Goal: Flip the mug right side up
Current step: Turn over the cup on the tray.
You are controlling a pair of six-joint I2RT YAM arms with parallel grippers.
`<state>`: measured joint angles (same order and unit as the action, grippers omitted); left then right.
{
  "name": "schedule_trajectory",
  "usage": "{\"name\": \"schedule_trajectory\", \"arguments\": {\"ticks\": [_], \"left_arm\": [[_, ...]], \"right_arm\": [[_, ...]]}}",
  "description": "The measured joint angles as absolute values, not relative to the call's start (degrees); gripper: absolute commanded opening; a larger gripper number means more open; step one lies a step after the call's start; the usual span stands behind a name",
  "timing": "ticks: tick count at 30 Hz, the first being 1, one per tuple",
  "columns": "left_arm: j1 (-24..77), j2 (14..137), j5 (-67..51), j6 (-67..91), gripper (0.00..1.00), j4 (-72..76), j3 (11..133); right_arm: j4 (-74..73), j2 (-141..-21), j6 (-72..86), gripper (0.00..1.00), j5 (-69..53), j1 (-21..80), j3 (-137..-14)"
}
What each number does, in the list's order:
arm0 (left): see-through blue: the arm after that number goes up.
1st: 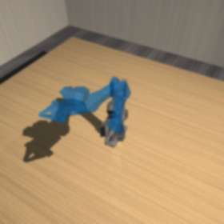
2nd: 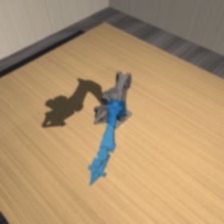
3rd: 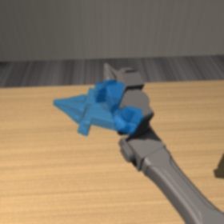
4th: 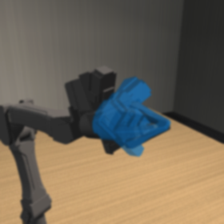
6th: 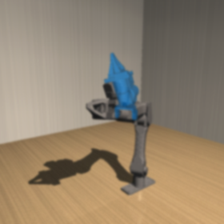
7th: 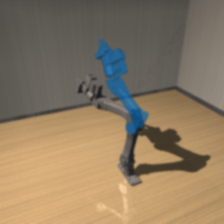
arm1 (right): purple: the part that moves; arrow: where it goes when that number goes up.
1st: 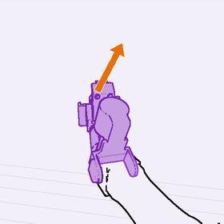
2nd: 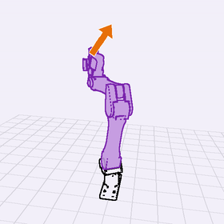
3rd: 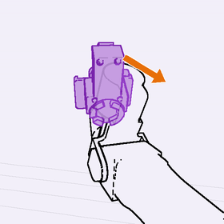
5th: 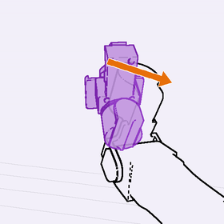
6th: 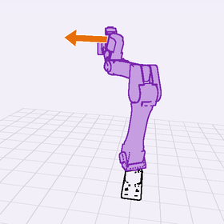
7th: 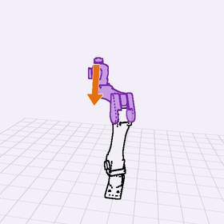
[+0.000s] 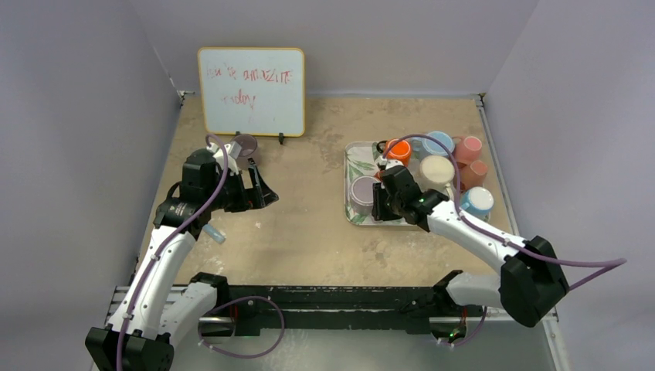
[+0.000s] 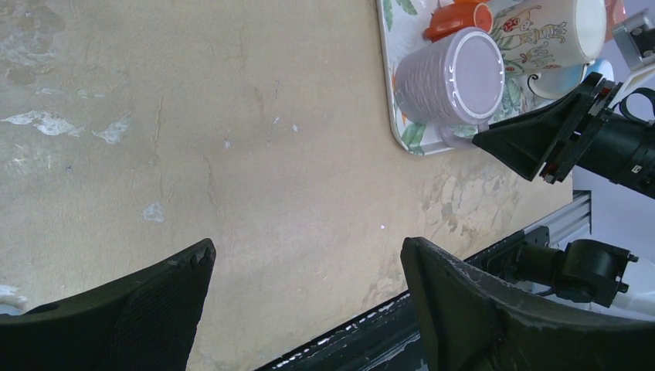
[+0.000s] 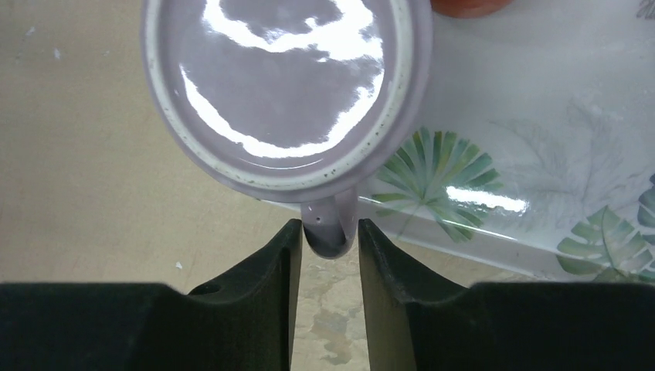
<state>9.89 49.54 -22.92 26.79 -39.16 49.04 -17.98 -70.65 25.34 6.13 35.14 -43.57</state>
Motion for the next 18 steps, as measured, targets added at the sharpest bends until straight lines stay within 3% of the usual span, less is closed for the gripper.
{"name": "schedule_trajectory", "arguments": {"ticks": [5, 18], "left_arm": [[9.9, 49.5, -22.8, 26.8, 0.89, -39.2, 49.0], [9.9, 49.5, -22.7, 26.8, 0.89, -39.2, 49.0]], "right_arm": [[-19.2, -71.9, 26.5, 0.45, 8.1, 36.1, -43.6], [-20.0, -76.5, 27.0, 0.44, 14.9, 39.7, -47.4]]}}
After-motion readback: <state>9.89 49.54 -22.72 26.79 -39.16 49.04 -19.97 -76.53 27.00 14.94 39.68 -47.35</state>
